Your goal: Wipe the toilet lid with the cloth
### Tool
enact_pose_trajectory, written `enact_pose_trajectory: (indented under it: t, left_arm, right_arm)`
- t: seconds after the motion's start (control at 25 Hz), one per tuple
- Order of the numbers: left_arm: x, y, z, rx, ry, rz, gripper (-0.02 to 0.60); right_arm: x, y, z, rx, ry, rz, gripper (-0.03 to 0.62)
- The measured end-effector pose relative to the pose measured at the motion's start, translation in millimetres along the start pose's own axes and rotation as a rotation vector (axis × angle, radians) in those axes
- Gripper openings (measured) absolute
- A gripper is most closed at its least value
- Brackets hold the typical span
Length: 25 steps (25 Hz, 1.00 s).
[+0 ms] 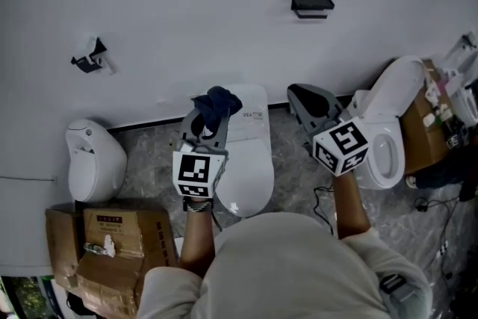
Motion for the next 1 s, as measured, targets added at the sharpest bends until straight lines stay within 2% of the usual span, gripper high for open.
enact_pose_trajectory:
  t: [0.24, 0.44, 1.0]
  left_arm:
    - [-8, 1, 30, 0.03, 0.03, 0.025, 0.087]
    - [-8, 0, 48, 0.059, 0.049, 0.025, 0.087]
    - [-4, -1, 50, 0.083, 0.039, 0.017, 0.087]
  right_arm:
    - [-4, 6, 30, 0.044, -0.036, 0.027, 0.039]
    - [-8, 7, 38, 0.058, -0.063, 0.023, 0.035]
    - [-8, 3, 31, 0.038, -0.084, -0.001, 0.029]
Point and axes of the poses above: the fingertips, and each gripper's own axes: y forward along the fingers, x to its right, z out of its top, the point moved 1 cm from there along -y, backward along the fingers, and after that the axes turned 8 degrees about x, right-handed, at the moved point
